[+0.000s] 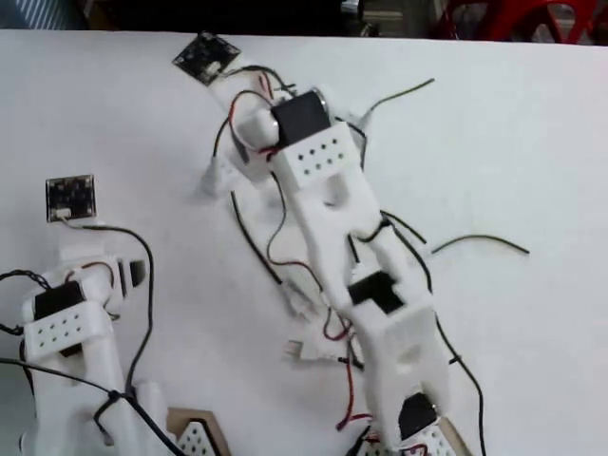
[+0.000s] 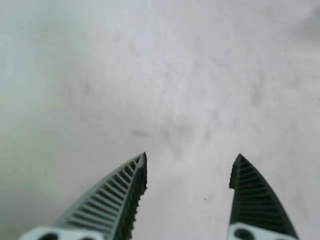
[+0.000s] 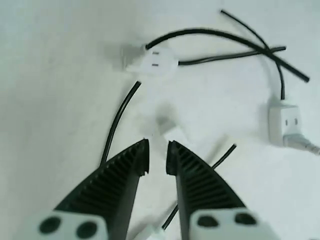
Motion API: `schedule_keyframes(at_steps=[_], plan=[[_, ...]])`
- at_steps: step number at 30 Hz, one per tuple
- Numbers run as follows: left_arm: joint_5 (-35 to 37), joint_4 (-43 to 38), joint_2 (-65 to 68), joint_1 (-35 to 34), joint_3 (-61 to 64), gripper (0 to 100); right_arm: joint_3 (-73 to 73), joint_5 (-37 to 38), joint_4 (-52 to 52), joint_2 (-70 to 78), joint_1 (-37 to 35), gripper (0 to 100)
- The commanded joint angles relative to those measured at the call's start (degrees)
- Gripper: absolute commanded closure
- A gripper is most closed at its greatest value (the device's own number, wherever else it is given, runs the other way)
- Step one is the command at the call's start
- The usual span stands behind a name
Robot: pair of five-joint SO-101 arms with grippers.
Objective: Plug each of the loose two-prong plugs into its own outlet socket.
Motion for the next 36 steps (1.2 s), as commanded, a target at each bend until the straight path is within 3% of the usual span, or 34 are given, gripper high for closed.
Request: schedule_keyframes(at_steps=[1, 6, 14, 21, 26, 36], plan=[[0.18, -1.05, -1.19, 0.22, -0.18, 73, 17.14, 0.53, 0.40, -13.49, -1.36, 93.6], [0.18, -1.05, -1.19, 0.22, -0.18, 73, 35.34, 0.26, -0.40, -20.09, -6.29, 93.5], [0.18, -1.05, -1.10, 0.22, -0.18, 73, 51.25, 0.09, -3.65, -18.68, -11.21, 93.5], [0.09, -1.05, -1.10, 0.22, -0.18, 73, 56.79, 0.09, -10.15, -14.99, -12.62, 93.3], [0.09, -1.05, -1.10, 0.22, -0.18, 73, 57.23, -2.11, -11.47, -7.87, -8.92, 85.1], [0.09, -1.14, -1.36, 0.31, 0.26, 73, 57.49, -2.20, -11.56, -4.44, -6.02, 89.7]])
